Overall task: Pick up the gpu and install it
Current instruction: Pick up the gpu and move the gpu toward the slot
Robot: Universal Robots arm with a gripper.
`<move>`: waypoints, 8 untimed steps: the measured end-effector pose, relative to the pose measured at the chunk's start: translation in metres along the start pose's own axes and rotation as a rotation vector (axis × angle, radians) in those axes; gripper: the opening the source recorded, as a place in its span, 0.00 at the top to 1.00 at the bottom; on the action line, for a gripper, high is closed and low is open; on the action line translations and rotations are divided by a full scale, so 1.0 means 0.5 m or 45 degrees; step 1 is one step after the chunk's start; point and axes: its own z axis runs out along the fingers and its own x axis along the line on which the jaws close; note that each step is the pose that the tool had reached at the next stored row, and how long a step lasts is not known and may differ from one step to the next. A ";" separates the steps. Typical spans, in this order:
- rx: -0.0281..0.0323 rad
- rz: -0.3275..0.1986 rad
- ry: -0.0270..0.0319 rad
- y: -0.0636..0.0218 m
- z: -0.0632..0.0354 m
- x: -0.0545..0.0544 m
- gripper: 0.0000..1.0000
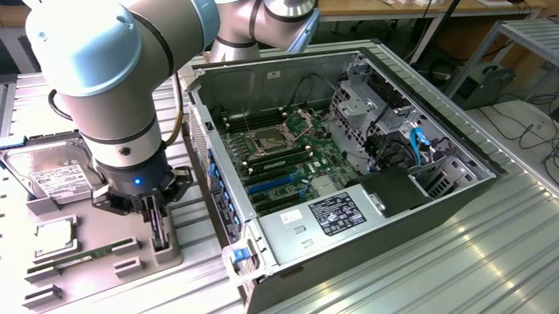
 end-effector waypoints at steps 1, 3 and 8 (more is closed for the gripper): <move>0.0000 0.000 0.0000 0.000 0.000 0.000 0.62; 0.0000 0.000 0.0000 0.000 0.000 0.000 0.73; 0.0000 0.000 0.0000 0.000 0.000 0.000 0.73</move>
